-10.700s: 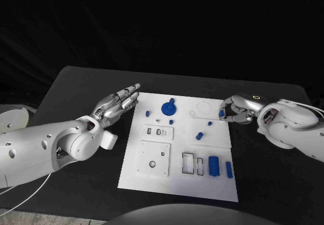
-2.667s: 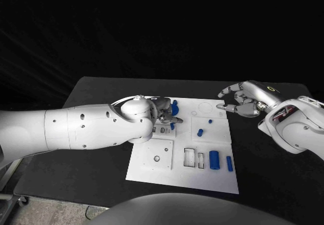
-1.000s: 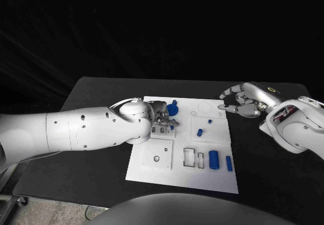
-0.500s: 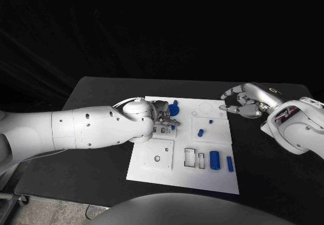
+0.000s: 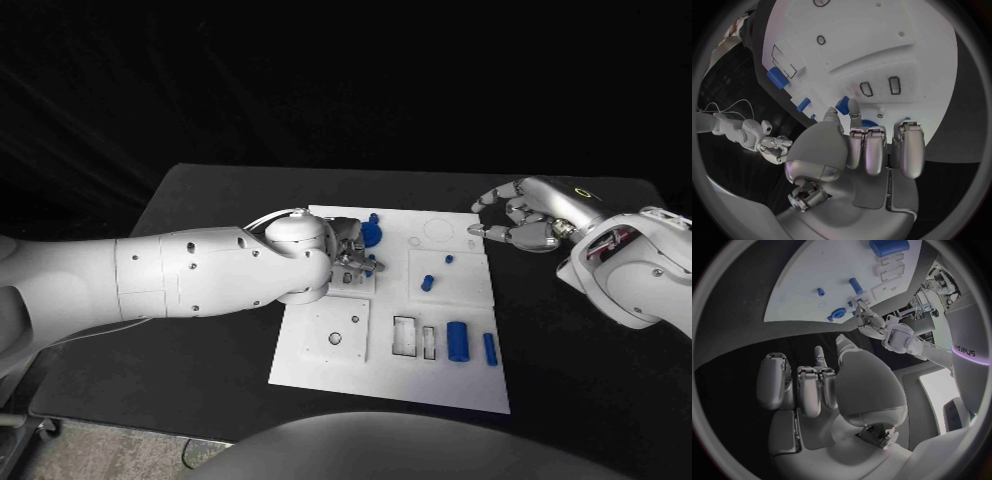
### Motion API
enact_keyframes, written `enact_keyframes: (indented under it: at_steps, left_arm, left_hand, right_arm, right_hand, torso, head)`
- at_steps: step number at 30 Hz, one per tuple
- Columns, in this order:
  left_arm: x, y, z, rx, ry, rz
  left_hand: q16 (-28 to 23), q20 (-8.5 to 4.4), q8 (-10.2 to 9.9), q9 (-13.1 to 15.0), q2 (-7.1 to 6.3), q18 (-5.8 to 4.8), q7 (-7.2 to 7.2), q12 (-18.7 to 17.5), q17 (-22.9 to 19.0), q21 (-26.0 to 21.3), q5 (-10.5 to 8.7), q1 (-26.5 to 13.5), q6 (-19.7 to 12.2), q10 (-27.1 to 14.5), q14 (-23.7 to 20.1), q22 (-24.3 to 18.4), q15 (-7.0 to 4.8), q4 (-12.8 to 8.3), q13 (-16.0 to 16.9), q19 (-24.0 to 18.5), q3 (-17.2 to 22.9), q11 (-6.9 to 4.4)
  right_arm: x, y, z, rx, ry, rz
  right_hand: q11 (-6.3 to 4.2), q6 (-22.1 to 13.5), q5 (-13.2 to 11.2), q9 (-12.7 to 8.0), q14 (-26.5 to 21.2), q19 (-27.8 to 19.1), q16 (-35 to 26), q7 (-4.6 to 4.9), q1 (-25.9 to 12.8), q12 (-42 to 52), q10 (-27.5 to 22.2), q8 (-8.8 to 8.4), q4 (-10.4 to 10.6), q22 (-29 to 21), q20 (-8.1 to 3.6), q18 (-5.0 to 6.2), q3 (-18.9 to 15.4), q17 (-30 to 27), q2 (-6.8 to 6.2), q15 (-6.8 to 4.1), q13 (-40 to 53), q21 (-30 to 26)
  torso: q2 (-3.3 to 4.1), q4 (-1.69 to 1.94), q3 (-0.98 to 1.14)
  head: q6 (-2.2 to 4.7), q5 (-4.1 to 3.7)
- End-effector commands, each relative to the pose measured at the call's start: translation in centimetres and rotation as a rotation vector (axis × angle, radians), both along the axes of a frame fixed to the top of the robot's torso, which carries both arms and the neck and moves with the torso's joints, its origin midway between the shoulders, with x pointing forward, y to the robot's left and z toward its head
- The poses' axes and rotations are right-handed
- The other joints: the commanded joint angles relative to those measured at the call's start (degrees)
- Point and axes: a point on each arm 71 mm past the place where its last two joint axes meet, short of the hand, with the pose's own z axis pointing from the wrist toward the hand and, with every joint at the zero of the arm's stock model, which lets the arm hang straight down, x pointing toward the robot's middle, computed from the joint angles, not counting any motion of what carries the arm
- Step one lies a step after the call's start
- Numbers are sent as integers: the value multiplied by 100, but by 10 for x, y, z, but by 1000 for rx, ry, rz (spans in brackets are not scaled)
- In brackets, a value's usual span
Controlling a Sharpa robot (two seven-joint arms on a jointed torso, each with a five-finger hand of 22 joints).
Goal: Assemble the parts on the task board
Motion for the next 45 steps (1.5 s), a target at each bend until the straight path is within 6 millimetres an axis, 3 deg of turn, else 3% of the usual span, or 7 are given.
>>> enact_keyframes:
  at_steps: [1, 20, 25, 35, 37, 38, 45]
  left_arm:
    - [-1, -2, -2, 7, 23, -17]
    - [-2, 3, -2, -5, 29, -8]
    - [-2, 6, -1, -15, 25, 1]
    - [-5, 20, 1, -24, 16, 28]
    - [-6, 24, 1, -24, 16, 34]
    - [-6, 25, 1, -23, 16, 36]
    - [-7, 33, 1, -16, 20, 47]
  left_hand:
    - [14, 43, -56, 16, -13, 29, 12, -10, 1508, -24, 115, 90, 54, 599, 601, 994, 34, -2, 1490, 55, 49, 26]
    - [14, -4, -329, 154, -223, 27, -64, -10, 1508, -36, 1234, 652, 137, 599, 601, 1026, -19, -104, 1490, 72, 472, -38]
    - [14, -27, -397, 199, -332, 26, -82, -10, 1508, -38, 1241, 836, 150, 599, 601, 1038, -39, -94, 1490, 79, 795, -53]
    - [14, -35, -547, 359, -831, 27, -73, -10, 1508, -60, 1067, 730, 235, 599, 601, 1052, -44, 94, 1490, 78, 1928, -56]
    - [14, -34, -555, 371, -860, 27, -72, -10, 1508, -62, 1064, 704, 241, 599, 601, 1052, -43, 92, 1490, 77, 1999, -56]
    - [14, -29, -589, 418, -980, 29, -64, -10, 1508, -70, 1048, 594, 263, 599, 601, 1055, -36, 84, 1490, 75, 2295, -54]
    - [14, -20, -645, 489, -1117, 30, -53, -10, 1508, -81, 895, 409, 274, 599, 601, 1060, -29, 72, 1490, 73, 2682, -42]
  right_arm:
    - [0, 1, -1, -6, 9, 1]
    - [1, -2, -2, -12, 13, -6]
    - [1, -3, -2, -12, 16, -9]
    - [1, -4, -2, -14, 24, -13]
    - [1, -4, -3, -14, 25, -14]
    - [1, -4, -3, -14, 26, -14]
    - [2, -5, -3, -15, 30, -16]
  right_hand:
    - [29, 50, 19, -6, 564, 14, -13, -1, -10, 22, 601, -32, -11, 832, 17, 11, -16, 1375, 63, 45, 1508, -12]
    - [30, 56, 22, -9, 560, 11, -25, 1, 2, 22, 601, -35, -18, 830, 17, 13, -11, 1367, 76, 46, 1508, -21]
    - [31, 61, 23, -12, 559, 10, -28, 3, 11, 22, 601, -37, -23, 829, 18, 14, -5, 1364, 91, 46, 1508, -26]
    - [32, 63, 25, -15, 557, 6, -38, 3, 18, 22, 601, -40, -28, 826, 18, 16, -1, 1356, 100, 47, 1508, -36]
    - [32, 63, 25, -15, 557, 6, -38, 3, 18, 22, 601, -40, -28, 826, 18, 16, -1, 1356, 100, 47, 1508, -36]
    - [32, 63, 25, -15, 557, 6, -38, 3, 18, 22, 601, -40, -28, 826, 18, 16, -1, 1356, 100, 47, 1508, -36]
    - [33, 63, 25, -16, 556, 3, -43, 3, 22, 22, 601, -42, -32, 825, 19, 17, -2, 1353, 98, 47, 1508, -43]
  torso:
    - [-1, 4, -1]
    - [-5, 1, -5]
    - [0, 0, -5]
    - [-8, 1, -1]
    - [-6, 3, -2]
    - [-6, 3, -2]
    - [-2, 5, -4]
  head:
    - [1, 0]
    - [1, 17]
    - [1, 24]
    - [1, 24]
    - [1, 23]
    - [1, 24]
    - [1, 32]
